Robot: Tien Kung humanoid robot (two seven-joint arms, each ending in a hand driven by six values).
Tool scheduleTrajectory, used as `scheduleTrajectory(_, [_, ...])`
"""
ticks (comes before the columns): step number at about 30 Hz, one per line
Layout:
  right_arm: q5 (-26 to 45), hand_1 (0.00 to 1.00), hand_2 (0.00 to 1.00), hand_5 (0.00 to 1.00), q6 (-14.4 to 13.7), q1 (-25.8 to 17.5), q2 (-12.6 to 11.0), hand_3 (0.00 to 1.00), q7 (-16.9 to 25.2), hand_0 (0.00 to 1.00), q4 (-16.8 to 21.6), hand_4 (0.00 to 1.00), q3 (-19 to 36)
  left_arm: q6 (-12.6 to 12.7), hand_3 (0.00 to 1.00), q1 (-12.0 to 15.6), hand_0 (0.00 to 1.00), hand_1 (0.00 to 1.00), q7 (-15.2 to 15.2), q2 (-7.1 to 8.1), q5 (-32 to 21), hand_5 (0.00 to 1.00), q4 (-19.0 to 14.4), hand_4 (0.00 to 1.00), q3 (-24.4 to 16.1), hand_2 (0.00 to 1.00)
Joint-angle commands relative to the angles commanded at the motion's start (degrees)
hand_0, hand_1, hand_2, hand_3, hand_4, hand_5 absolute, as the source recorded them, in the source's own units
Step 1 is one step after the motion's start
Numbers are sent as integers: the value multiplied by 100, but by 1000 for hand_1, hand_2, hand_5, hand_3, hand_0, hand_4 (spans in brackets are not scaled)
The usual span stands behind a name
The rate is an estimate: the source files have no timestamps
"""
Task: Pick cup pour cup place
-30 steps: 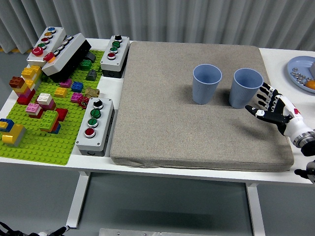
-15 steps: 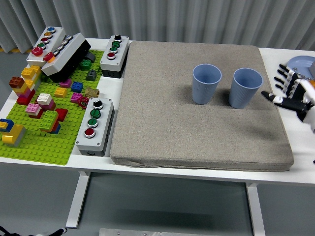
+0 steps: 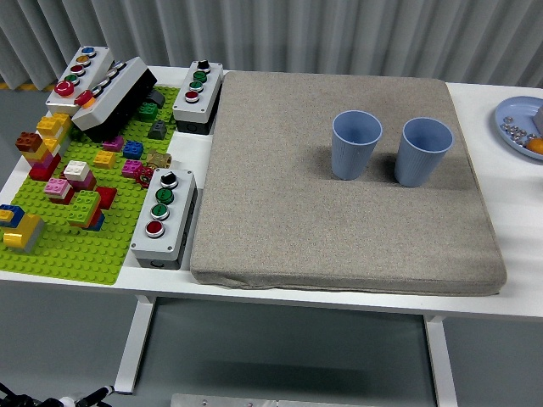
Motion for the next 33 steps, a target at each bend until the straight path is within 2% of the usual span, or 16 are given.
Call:
scheduleTrajectory(6, [-218,791,784,998,-47,-28,155,742,-81,898,-163,705,59,-19,774,-52,845,844,-10,-22,3,998,0,590,30,873])
scheduleTrajectory(33, [-397,788,787,998,52,72,293,754,-122,908,-212,732,48,-20,772,4,845,845,2,-36,46,998,0,593,-53,873])
